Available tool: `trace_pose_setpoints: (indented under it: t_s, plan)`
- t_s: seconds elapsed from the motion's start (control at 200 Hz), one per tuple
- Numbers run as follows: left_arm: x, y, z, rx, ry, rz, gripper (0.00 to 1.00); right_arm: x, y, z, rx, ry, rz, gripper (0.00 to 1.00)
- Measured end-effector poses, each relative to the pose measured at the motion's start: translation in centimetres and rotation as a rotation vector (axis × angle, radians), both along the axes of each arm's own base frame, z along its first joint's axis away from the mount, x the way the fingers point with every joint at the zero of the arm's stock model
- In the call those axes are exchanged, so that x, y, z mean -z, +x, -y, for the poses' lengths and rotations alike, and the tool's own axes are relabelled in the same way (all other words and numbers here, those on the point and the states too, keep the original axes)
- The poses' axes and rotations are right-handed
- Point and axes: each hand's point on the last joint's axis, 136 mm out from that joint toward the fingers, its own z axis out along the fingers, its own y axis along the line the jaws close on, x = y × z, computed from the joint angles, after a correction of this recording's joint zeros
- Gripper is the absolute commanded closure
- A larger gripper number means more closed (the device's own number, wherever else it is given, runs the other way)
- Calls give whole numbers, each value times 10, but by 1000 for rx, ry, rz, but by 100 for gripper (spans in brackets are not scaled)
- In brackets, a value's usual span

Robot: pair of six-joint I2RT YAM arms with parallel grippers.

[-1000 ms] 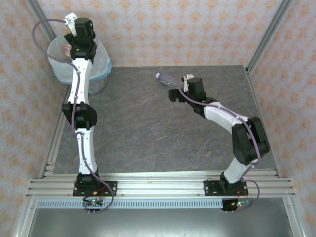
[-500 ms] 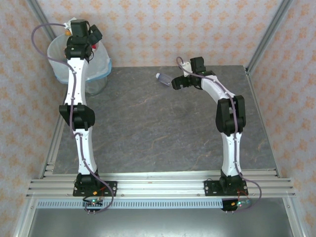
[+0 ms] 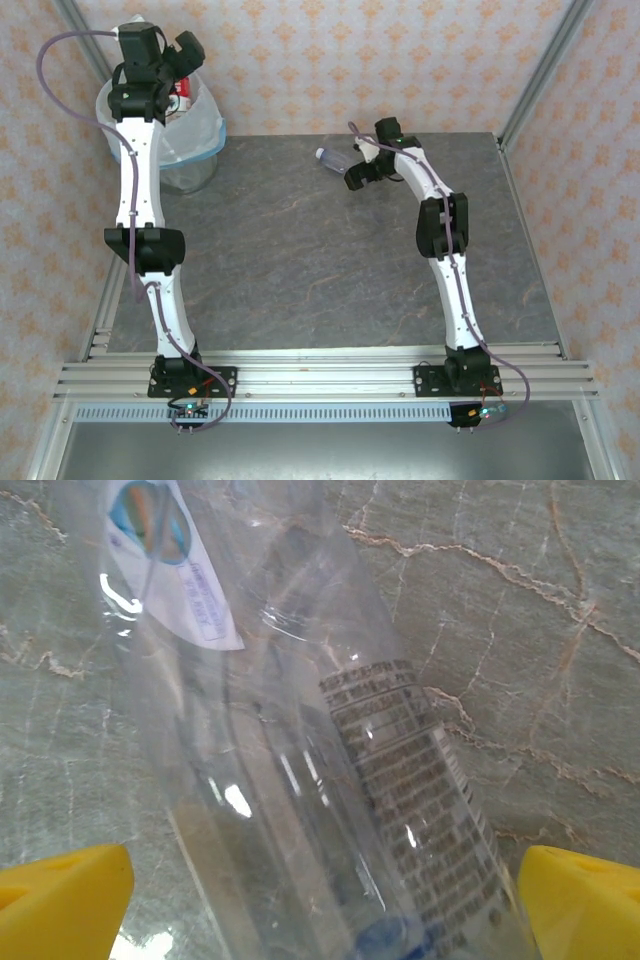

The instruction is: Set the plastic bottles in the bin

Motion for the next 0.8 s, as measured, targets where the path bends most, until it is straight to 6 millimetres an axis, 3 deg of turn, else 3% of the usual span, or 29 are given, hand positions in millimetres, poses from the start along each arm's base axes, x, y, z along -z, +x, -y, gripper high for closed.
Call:
trace_pose_setpoints:
  t_s: [0.18, 0.32, 0.505, 0.696, 0.801]
  plan:
    - [41, 1, 10, 46, -54, -109, 0, 4, 5, -2, -21, -5, 10, 3]
    - [64, -4, 21, 94, -109, -170, 0, 2, 6, -3, -43, -4, 24, 17]
    - [64, -14, 32, 133, -151, -173, 0, 5, 8, -5, -57, -3, 30, 23]
    - [57, -26, 39, 159, -175, -157, 0, 7, 11, -6, -80, -12, 49, 44]
    - [63, -31, 46, 181, -202, -161, 0, 7, 10, -8, -81, -19, 50, 47]
